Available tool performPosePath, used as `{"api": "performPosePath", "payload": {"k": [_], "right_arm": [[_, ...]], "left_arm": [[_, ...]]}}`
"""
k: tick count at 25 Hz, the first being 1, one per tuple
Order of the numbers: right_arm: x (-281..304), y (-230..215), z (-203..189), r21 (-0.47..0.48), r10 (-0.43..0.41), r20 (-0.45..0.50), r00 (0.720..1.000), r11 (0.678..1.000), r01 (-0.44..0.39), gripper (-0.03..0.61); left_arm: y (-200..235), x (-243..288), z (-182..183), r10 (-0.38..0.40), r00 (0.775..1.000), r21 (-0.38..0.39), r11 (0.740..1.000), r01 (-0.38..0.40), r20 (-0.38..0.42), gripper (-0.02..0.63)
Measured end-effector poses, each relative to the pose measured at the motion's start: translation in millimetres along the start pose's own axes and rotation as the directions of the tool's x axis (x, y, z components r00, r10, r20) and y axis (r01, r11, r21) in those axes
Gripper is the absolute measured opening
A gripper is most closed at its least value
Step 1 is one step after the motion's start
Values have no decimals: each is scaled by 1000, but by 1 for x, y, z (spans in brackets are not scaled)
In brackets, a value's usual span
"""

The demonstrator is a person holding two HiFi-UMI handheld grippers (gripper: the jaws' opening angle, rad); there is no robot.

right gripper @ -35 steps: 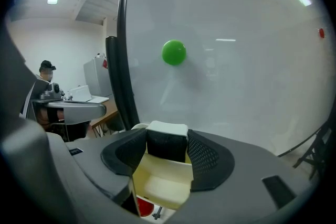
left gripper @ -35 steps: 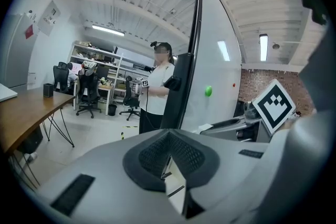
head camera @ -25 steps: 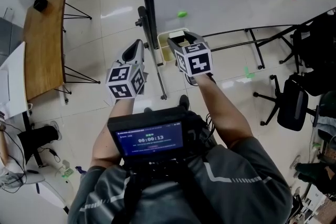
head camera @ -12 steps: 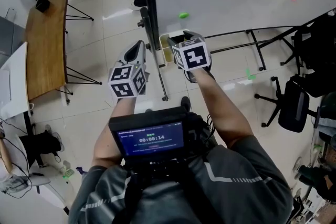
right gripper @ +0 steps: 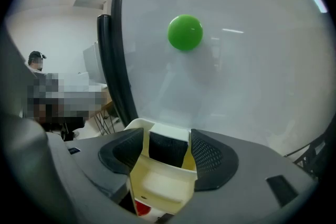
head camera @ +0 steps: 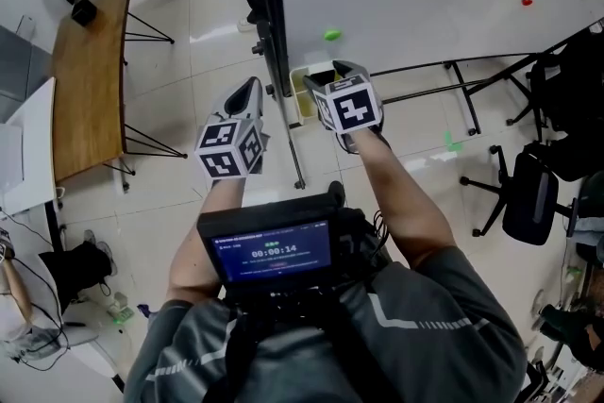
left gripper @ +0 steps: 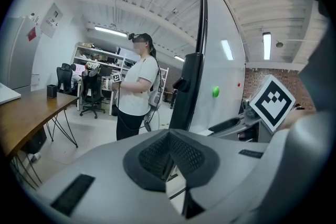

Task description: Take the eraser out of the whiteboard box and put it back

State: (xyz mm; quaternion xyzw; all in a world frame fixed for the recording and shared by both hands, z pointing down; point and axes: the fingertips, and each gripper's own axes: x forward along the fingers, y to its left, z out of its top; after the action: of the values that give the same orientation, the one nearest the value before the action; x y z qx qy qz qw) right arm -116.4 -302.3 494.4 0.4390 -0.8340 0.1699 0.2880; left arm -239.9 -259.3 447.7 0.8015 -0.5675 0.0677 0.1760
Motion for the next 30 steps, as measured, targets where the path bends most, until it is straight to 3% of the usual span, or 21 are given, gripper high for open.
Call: {"api": "performPosePath", "payload": {"k": [9, 11, 14, 19, 23, 30], "right_arm": [[-46, 6, 38, 22, 56, 182, 982, 998, -61, 292], [-65, 10, 54, 17, 73, 255, 964, 997, -80, 235], [-93, 14, 76, 0, 108, 355, 929, 993, -116, 231], [-133, 15, 107, -31, 135, 481, 866, 990, -137, 141], [-162, 16, 126, -51, 143, 560, 816, 989, -138, 23], [-178, 15, 129, -97, 171, 578, 798, 985, -141, 23]], "left_arm": [[-7, -16, 28, -24, 998, 10, 1000, 24, 60, 32], [-13, -25, 38, -56, 995, 29, 998, 54, 86, 33], [-19, -36, 55, -72, 989, 42, 997, 67, 125, 32], [-29, -52, 85, -77, 979, 40, 997, 71, 187, 32], [-43, -64, 108, -110, 964, 69, 993, 96, 241, 32], [-63, -71, 120, -136, 955, 96, 989, 114, 265, 32]]}}
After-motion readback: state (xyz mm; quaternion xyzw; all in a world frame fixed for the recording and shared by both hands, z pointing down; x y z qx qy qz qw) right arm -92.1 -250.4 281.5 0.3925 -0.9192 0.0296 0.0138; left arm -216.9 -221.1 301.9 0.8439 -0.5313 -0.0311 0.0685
